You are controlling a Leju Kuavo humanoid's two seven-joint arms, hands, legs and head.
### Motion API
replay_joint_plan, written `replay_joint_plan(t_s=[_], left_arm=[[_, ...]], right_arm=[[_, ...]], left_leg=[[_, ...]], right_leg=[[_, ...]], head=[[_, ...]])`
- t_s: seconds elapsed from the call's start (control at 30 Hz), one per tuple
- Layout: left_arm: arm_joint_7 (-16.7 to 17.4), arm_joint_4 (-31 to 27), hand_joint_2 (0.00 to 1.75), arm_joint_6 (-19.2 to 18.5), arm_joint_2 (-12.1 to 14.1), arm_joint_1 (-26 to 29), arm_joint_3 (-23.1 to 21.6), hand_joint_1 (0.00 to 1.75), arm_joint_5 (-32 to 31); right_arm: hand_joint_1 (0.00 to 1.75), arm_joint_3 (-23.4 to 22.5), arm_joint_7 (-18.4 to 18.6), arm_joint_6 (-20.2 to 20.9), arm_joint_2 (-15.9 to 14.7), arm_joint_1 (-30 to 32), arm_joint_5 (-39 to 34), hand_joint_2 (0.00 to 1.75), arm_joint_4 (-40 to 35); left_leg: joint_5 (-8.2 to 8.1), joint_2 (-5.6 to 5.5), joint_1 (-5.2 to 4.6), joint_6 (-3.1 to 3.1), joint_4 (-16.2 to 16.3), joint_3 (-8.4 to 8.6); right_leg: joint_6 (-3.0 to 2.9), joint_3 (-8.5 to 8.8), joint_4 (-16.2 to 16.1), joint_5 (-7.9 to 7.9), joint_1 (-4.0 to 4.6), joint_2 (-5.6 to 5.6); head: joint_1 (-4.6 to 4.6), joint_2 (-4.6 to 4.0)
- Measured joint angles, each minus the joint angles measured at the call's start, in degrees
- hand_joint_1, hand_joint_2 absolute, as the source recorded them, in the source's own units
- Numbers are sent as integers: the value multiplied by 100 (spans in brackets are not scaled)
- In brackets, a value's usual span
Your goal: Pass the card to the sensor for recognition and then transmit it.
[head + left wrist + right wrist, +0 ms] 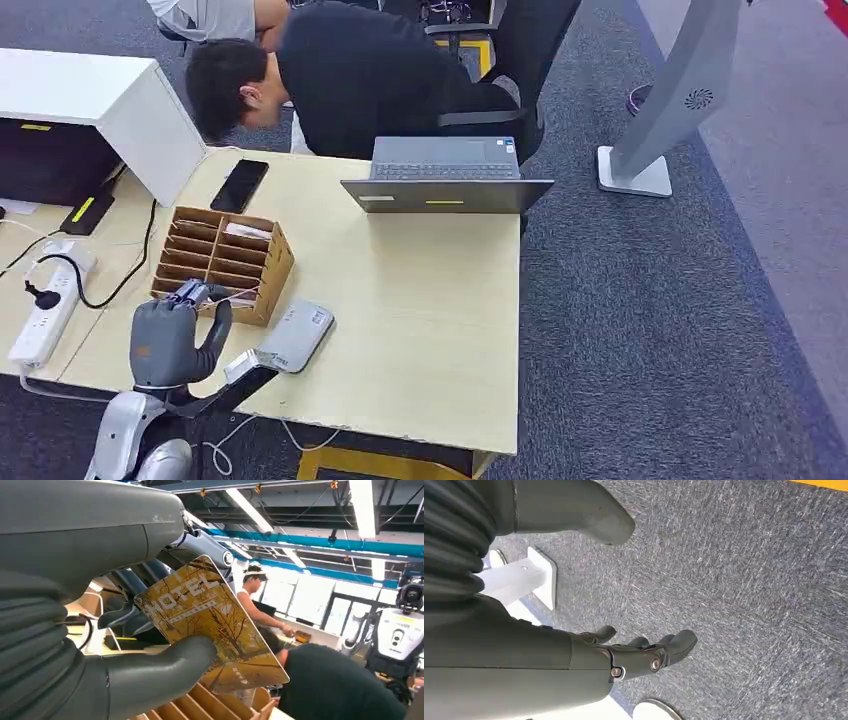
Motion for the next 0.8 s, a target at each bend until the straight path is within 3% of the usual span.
replay_joint_plan(t_s=[0.27,0.8], left_arm=[[13,332,175,160,-68,-22,20,175,-583],[-18,603,175,195,-230,-274,-11,175,-684]], right_arm=[[0,-37,0,15,7,-15,13,175,-2],[0,-57,-22,13,39,-41,31,175,-2]], left_leg=[[0,0,0,0,0,0],[0,1,0,0,0,0]], right_leg=[[0,-1,0,0,0,0],[0,-2,0,0,0,1]], head=[[2,0],[2,0]])
